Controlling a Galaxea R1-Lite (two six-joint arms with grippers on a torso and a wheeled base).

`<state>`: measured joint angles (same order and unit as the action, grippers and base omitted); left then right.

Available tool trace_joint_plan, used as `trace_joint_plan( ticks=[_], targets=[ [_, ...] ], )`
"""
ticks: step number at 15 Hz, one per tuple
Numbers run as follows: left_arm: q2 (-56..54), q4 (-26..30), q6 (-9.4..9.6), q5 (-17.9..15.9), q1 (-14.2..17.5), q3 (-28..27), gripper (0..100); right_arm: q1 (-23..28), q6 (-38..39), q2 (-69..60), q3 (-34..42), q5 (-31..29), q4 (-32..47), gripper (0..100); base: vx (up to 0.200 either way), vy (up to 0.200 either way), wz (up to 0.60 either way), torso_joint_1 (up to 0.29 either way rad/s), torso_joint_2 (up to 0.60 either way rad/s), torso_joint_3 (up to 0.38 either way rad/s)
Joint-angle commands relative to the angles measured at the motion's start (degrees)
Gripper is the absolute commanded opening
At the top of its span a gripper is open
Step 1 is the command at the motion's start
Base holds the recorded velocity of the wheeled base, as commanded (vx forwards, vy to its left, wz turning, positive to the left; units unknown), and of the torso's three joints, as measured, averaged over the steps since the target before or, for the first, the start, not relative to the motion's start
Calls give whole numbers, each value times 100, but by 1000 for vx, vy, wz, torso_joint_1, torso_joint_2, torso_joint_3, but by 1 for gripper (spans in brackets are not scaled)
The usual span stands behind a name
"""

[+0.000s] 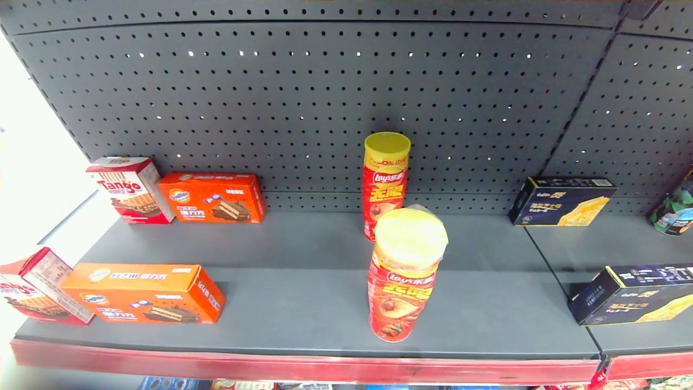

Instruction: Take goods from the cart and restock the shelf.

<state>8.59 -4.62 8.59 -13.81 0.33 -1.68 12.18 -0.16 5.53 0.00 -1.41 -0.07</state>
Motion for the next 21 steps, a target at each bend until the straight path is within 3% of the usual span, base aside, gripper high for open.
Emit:
trace_joint_plan(
  ticks=[1, 2, 5, 6, 7, 8, 9, 16, 19, 20, 21],
  targets=[
    [-807, 181, 28, -157, -191, 142, 100, 4, -2, 9, 0, 1, -1, 100, 0, 0, 0, 0, 0, 0],
    [-842, 67, -86, 116, -42, 168, 100, 4, -2, 9, 0, 1, -1, 100, 0, 0, 0, 0, 0, 0],
    [-851, 75, -165, 116, -42, 168, 100, 4, -2, 9, 0, 1, -1, 100, 0, 0, 0, 0, 0, 0],
    [-851, 84, -315, 388, -24, 168, 100, 4, -2, 9, 0, 1, -1, 100, 0, 0, 0, 0, 0, 0],
    [-859, 216, -262, 1021, -24, 168, 100, 4, -2, 9, 0, 1, -1, 100, 0, 0, 0, 0, 0, 0],
    [-859, 629, -596, 2023, -15, 142, 100, 4, -2, 9, 0, 1, -1, 100, 0, 0, 0, 0, 0, 0],
    [-859, 488, -657, 1856, -15, 159, 100, 4, -2, 9, 0, 1, -1, 100, 0, 0, 0, 0, 0, 0],
    [-859, 471, -657, 1829, -42, 168, 100, 4, -72, 9, -9, 1, -1, 100, 0, 0, 0, 0, 0, 0],
    [-859, 488, -657, 1829, -50, 159, 100, -471, -239, 158, -18, 106, -1, 100, 0, 0, 0, 0, 0, 0],
    [-859, 488, -657, 1829, -50, 159, 100, -585, -195, 176, -123, 141, -1, 100, 0, 0, 0, 0, 0, 0],
    [-859, 488, -657, 1829, -50, 151, 100, -576, 271, 967, -1081, 89, -37, 100, 0, 0, 0, 0, 0, 0]
  ],
)
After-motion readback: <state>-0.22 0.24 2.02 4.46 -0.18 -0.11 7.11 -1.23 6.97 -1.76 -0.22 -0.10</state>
